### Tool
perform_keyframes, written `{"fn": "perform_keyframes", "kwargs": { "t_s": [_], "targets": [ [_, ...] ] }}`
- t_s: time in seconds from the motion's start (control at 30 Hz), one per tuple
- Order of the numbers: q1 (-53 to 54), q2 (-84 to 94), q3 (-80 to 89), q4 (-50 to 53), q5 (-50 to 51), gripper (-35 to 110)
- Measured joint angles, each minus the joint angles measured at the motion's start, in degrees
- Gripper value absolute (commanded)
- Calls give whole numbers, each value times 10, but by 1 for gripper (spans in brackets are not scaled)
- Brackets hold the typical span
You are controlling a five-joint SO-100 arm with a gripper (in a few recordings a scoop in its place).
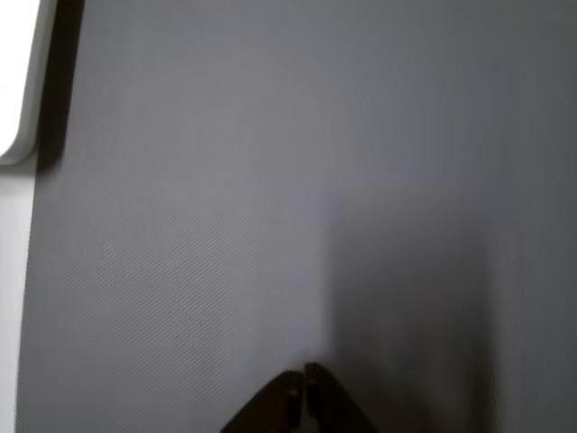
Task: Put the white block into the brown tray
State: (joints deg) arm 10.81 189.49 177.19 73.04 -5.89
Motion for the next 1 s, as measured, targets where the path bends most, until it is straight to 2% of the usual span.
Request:
{"fn": "perform_keyframes", "kwargs": {
  "t_s": [0.17,0.43,1.0],
  "targets": [
    [1,-2,16,3,0,0],
    [1,6,15,73,2,0],
    [1,7,15,77,18,0]
  ]
}}
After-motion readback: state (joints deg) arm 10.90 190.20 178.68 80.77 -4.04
